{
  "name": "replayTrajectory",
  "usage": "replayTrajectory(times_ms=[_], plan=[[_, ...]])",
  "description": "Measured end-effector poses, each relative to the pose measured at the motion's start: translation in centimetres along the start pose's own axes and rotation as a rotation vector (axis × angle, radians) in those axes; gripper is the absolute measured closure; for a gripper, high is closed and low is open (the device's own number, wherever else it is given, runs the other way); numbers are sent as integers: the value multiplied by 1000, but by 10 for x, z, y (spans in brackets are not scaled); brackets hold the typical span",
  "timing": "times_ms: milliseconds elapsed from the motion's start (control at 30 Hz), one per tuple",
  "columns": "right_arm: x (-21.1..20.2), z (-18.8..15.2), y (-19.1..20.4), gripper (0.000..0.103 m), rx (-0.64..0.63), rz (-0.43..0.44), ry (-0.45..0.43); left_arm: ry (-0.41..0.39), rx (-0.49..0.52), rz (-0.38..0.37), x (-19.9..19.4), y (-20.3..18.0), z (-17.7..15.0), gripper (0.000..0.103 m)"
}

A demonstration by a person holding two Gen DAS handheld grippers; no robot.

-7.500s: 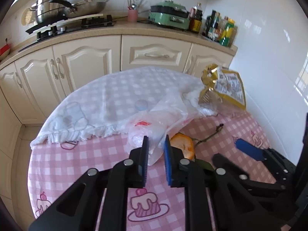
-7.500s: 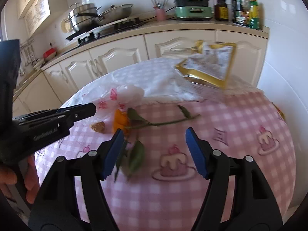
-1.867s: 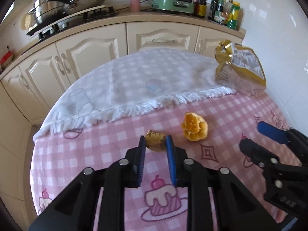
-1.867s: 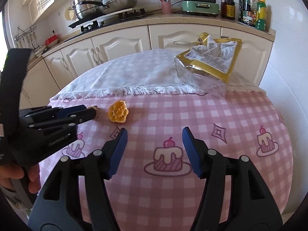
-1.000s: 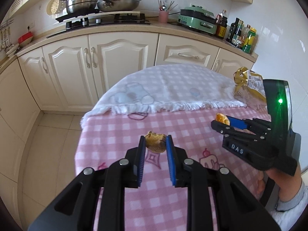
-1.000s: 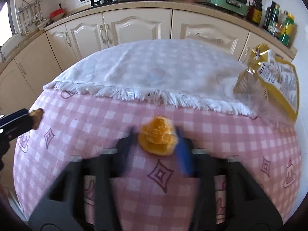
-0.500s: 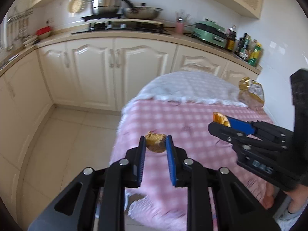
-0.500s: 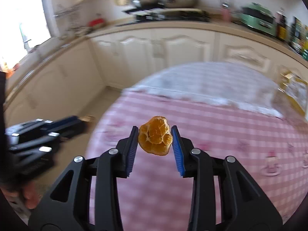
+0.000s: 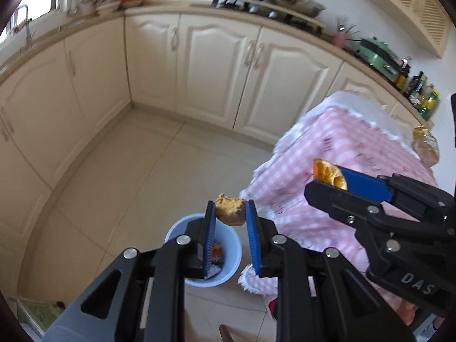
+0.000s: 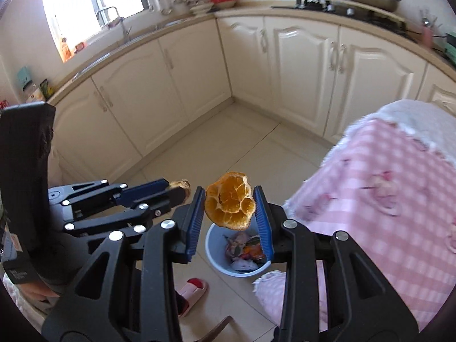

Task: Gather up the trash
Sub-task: 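Carry both peels over the blue bin and open both tools to drop them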

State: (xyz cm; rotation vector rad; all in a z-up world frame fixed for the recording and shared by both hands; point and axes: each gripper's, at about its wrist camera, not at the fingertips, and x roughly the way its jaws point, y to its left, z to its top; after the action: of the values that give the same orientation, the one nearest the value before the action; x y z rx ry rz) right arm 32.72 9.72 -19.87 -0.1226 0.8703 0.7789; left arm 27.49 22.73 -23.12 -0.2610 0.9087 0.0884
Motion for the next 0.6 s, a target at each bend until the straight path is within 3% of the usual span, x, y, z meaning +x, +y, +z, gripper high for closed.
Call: replayTrajectory(times_ms=[267, 333, 367, 400, 600], plan=[[41, 1, 5, 68, 27, 17, 54, 84, -101, -8, 49, 30, -6, 81], [46, 1, 3, 68, 41, 16, 52, 81, -100, -13, 54, 32, -6, 70], [47, 1, 2, 68, 44, 11, 51, 76, -101, -2, 55, 35, -6, 56], [49, 2, 1, 68, 48, 7, 48, 62, -108, 5, 56, 36, -6, 51], [62, -1, 6, 68, 52, -1, 71, 49, -176, 8, 56, 50, -12, 50]])
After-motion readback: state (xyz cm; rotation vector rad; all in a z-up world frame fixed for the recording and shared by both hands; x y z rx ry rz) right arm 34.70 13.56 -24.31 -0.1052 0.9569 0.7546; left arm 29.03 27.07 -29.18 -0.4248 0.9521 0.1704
